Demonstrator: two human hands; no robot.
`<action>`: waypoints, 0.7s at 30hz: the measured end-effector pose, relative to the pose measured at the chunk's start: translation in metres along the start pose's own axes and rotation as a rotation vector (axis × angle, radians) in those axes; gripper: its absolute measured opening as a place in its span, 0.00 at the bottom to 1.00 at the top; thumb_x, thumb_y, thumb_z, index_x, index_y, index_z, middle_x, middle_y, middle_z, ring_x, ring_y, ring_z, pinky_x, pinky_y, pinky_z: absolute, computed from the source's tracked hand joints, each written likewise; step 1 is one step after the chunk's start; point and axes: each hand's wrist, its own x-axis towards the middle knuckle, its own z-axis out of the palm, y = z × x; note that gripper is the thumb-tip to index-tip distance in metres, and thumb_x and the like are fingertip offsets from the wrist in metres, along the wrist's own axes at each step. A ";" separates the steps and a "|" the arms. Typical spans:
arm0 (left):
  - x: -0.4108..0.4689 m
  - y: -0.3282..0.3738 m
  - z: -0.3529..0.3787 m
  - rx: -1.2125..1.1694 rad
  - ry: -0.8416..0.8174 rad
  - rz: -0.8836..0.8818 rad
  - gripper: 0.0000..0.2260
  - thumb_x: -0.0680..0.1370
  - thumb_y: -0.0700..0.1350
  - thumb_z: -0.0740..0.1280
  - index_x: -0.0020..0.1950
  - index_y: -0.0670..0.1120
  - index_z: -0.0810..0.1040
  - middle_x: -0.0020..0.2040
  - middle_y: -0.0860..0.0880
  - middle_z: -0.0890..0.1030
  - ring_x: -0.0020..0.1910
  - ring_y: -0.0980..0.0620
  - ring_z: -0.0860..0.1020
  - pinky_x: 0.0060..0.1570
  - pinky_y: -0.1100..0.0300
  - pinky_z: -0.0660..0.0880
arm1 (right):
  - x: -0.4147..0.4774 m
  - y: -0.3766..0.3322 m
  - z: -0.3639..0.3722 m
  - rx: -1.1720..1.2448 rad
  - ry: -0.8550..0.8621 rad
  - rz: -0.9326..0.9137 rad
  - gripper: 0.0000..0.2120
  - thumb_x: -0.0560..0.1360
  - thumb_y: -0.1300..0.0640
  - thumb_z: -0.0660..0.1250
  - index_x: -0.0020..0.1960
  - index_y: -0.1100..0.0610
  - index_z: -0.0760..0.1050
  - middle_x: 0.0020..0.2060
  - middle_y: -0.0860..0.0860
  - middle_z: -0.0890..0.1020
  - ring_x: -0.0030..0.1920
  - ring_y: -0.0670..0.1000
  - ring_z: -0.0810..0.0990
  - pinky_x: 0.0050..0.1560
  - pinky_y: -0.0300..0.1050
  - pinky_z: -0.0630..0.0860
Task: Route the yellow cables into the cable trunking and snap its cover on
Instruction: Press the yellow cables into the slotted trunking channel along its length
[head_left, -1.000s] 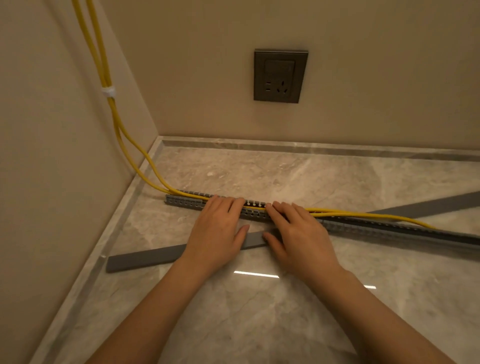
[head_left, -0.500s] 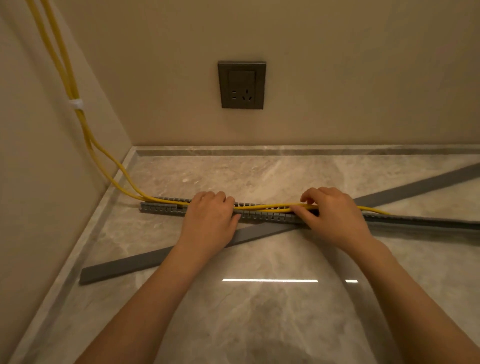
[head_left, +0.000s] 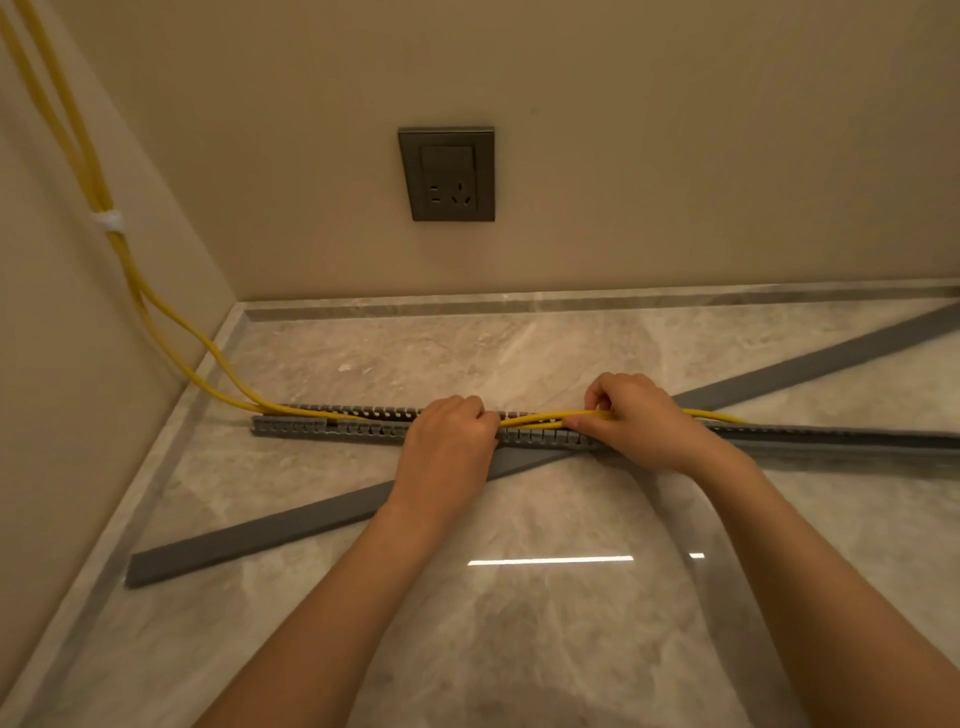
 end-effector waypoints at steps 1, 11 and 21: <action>0.001 0.001 0.000 0.004 -0.008 -0.003 0.05 0.63 0.35 0.76 0.33 0.40 0.80 0.28 0.44 0.78 0.28 0.44 0.76 0.28 0.58 0.74 | 0.001 -0.001 -0.003 -0.001 -0.036 0.000 0.11 0.72 0.45 0.67 0.41 0.51 0.70 0.35 0.44 0.72 0.39 0.48 0.69 0.39 0.44 0.66; 0.000 -0.001 0.013 -0.022 -0.057 -0.081 0.10 0.78 0.47 0.63 0.49 0.42 0.80 0.45 0.45 0.81 0.46 0.45 0.78 0.42 0.53 0.73 | -0.015 -0.019 -0.017 -0.180 0.106 -0.164 0.05 0.74 0.54 0.65 0.44 0.53 0.79 0.37 0.45 0.75 0.41 0.47 0.73 0.38 0.41 0.68; -0.002 0.006 0.008 -0.089 -0.039 -0.135 0.07 0.76 0.43 0.64 0.48 0.42 0.80 0.45 0.46 0.81 0.47 0.47 0.76 0.43 0.54 0.73 | -0.053 -0.033 0.014 -0.402 0.243 -0.169 0.13 0.74 0.50 0.61 0.51 0.57 0.76 0.43 0.53 0.79 0.44 0.54 0.76 0.43 0.47 0.69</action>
